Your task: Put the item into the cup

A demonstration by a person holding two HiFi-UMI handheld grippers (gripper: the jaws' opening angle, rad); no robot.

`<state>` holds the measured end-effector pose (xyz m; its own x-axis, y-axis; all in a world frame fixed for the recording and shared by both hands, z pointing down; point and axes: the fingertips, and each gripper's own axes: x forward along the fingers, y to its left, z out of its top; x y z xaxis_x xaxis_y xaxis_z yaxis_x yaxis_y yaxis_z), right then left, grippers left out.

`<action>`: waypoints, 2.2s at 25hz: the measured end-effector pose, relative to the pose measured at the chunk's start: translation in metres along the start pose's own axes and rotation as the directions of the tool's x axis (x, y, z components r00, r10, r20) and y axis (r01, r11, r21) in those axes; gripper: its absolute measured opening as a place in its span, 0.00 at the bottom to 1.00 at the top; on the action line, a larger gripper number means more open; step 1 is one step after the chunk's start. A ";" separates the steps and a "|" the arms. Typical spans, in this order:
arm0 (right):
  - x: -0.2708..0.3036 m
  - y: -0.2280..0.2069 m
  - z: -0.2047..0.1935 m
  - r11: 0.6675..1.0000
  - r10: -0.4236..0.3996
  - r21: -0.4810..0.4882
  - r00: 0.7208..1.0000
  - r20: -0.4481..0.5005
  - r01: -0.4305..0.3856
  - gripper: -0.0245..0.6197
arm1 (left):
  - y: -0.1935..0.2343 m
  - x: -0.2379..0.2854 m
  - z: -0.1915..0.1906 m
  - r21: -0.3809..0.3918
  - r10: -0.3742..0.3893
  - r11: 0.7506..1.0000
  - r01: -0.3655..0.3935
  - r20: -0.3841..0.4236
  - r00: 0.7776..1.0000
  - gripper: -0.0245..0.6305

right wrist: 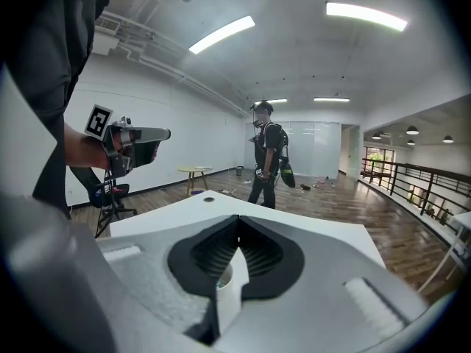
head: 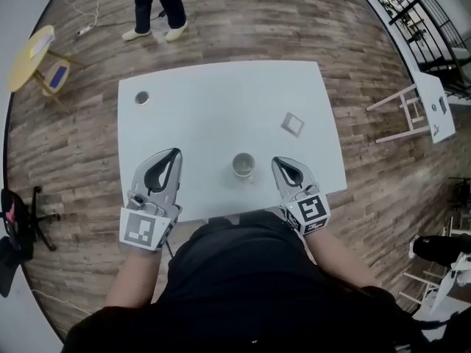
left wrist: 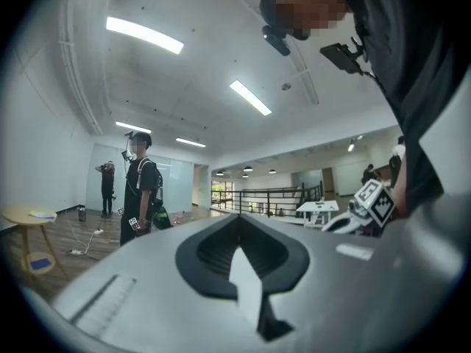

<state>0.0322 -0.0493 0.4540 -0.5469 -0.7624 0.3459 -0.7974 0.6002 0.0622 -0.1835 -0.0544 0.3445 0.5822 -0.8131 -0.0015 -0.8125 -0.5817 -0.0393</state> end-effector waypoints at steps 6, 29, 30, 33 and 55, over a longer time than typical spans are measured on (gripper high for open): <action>0.008 -0.038 -0.009 0.992 -0.086 0.097 0.996 0.019 0.083 0.04 | 0.003 0.006 -0.003 -0.040 0.041 0.998 -0.041 0.003 0.999 0.04; 0.020 -0.138 -0.081 0.953 -0.243 0.164 0.967 -0.081 0.253 0.17 | -0.005 0.047 -0.011 0.020 0.066 0.998 -0.064 -0.131 0.989 0.04; 0.022 -0.140 -0.084 0.952 -0.245 0.165 0.966 -0.087 0.256 0.18 | -0.005 0.049 -0.011 0.020 0.066 0.998 -0.064 -0.137 0.988 0.04; 0.030 -0.149 -0.095 0.945 -0.250 0.188 0.961 -0.115 0.268 0.22 | -0.002 0.052 -0.011 0.020 0.072 0.997 -0.069 -0.154 0.986 0.04; 0.060 -0.188 -0.171 0.903 -0.228 0.258 0.893 -0.388 0.343 0.31 | -0.002 0.059 -0.030 -0.005 0.121 0.992 -0.127 -0.254 0.960 0.04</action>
<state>0.1927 -0.1666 0.6228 -0.2075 -0.7240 0.6578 -0.9736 0.2185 -0.0667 -0.1486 -0.1022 0.3745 0.4521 -0.8568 0.2477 -0.8799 -0.4740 -0.0337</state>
